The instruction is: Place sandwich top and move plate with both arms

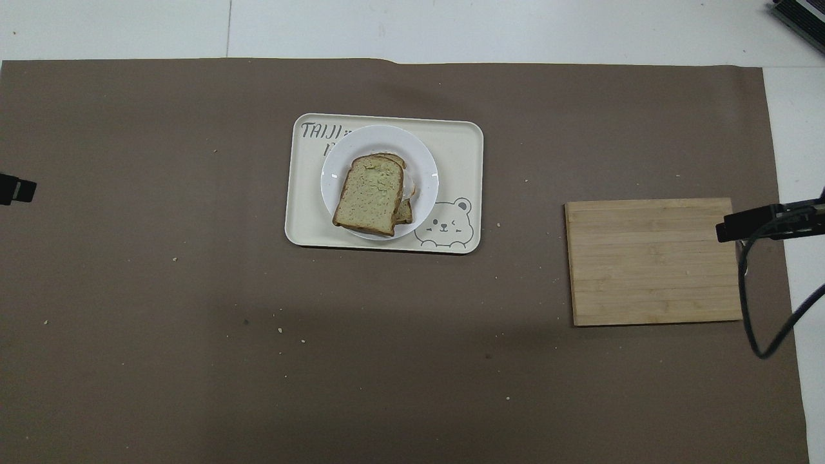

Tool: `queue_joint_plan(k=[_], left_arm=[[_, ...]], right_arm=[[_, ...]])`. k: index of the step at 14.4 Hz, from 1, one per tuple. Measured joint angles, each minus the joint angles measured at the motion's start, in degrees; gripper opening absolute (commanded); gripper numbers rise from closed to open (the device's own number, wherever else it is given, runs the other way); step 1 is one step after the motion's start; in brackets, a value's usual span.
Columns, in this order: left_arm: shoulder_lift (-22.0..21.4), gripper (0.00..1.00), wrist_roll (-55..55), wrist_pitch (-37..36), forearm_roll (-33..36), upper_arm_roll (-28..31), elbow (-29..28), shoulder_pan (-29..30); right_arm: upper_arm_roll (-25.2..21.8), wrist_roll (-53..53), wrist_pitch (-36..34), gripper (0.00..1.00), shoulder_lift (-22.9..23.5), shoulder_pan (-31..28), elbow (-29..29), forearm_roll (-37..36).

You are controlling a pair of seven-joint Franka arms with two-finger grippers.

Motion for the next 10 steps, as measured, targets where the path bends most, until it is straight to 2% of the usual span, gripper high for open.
queue_joint_plan(k=[5, 10], left_arm=[[-0.94, 1.00, -0.08, -1.64, 0.23, -8.64, 0.00, 9.76], [-1.53, 1.00, -2.15, -4.76, 1.21, -10.01, -0.27, 10.31]], right_arm=[[-0.01, 0.00, 0.00, 1.00, 0.00, -0.18, 0.00, 0.00], [-0.03, 0.00, 0.00, 1.00, 0.00, -0.20, 0.00, 0.00]])
